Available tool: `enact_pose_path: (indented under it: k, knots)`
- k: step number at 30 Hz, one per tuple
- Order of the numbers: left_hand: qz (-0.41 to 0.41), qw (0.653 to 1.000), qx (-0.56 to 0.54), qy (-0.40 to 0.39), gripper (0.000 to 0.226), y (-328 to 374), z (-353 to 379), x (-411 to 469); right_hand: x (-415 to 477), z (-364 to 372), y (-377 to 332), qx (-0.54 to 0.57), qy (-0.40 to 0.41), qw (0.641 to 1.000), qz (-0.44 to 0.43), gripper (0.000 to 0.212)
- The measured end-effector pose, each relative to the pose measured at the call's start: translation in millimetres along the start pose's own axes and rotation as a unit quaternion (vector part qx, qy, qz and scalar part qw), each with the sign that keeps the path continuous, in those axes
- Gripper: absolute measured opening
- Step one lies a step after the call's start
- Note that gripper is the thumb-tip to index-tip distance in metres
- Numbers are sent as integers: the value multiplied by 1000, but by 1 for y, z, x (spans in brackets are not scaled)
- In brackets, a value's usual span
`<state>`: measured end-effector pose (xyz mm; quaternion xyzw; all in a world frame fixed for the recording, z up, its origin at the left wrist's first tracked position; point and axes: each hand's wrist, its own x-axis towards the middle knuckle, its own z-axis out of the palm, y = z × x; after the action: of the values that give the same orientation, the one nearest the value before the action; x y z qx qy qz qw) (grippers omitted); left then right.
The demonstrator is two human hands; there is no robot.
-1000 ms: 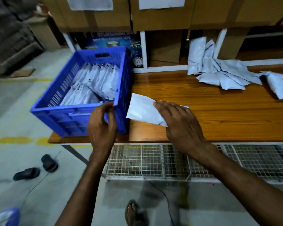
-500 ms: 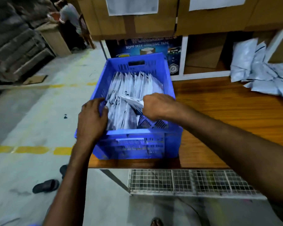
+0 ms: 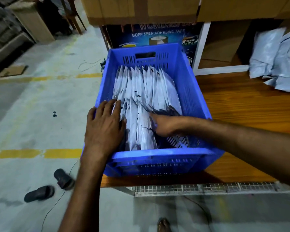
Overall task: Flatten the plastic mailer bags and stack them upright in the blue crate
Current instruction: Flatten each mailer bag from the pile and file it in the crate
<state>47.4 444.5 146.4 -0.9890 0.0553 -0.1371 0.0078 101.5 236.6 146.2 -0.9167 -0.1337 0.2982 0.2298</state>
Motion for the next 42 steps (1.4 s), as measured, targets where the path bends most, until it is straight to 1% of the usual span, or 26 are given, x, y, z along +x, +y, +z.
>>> enact_pose_path:
  k: [2, 3, 4, 6, 8, 12, 17, 18, 19, 21, 22, 23, 24, 27, 30, 33, 34, 36, 38, 42]
  knots:
    - [0, 1000, 2, -7, 61, 1, 0, 0, 2, 9, 6, -74, -65, 995, 14, 82]
    - [1, 1000, 3, -8, 61, 2, 0, -1, 4, 16, 5, -85, -88, 992, 12, 106]
    - [1, 1000, 5, -8, 60, 2, 0, -2, 10, 26, 7, -94, -92, 991, 7, 122]
    - [2, 1000, 9, -11, 59, 2, -1, -2, 21, 38, 10, -122, -77, 989, -13, 142]
    - [3, 1000, 13, -14, 60, 1, -1, -1, 26, 39, 15, -143, -61, 987, -33, 147]
    - [3, 1000, 10, -18, 60, 2, -2, -2, 21, 35, 17, -165, -56, 983, -59, 144]
    - [-3, 1000, -11, -11, 57, 4, -6, -2, 18, 26, 11, -169, -59, 983, -49, 144]
    - [-6, 1000, -22, -8, 57, 5, -7, -1, 13, 20, 10, -183, -46, 981, -46, 138]
    - [-10, 999, -34, -5, 56, 6, -9, 0, 9, 13, 10, -206, -20, 977, -49, 120]
    - [-15, 998, -60, -2, 52, 6, -13, 0, -7, -4, 7, -264, 64, 960, -73, 61]
    - [-20, 997, -76, 2, 49, 6, -16, -1, -17, -12, 5, -284, 109, 949, -85, 42]
    - [-26, 995, -94, 5, 46, 5, -16, 0, -26, -20, 4, -288, 149, 941, -97, 34]
    - [-34, 993, -110, 12, 45, 6, -19, 0, -35, -27, 4, -284, 185, 935, -103, 32]
    - [-53, 984, -160, 55, 39, 29, -32, -6, -69, -40, 20, -247, 297, 914, -127, 37]
    - [-47, 970, -223, 88, 31, 74, -44, -14, -96, -31, 52, -209, 413, 872, -162, 28]
    - [-31, 957, -263, 119, 25, 127, -48, -26, -120, -10, 88, -100, 516, 837, -151, 20]
    - [-29, 953, -272, 129, 23, 144, -47, -30, -126, -5, 99, -71, 532, 831, -145, 20]
    - [-28, 947, -287, 146, 21, 183, -47, -37, -139, 0, 126, -59, 533, 832, -143, 20]
    - [-13, 943, -292, 160, 20, 226, -48, -42, -156, 2, 161, -51, 514, 844, -144, 21]
    - [33, 950, -245, 189, 18, 314, -41, -48, -189, -2, 236, -17, 470, 873, -129, 21]
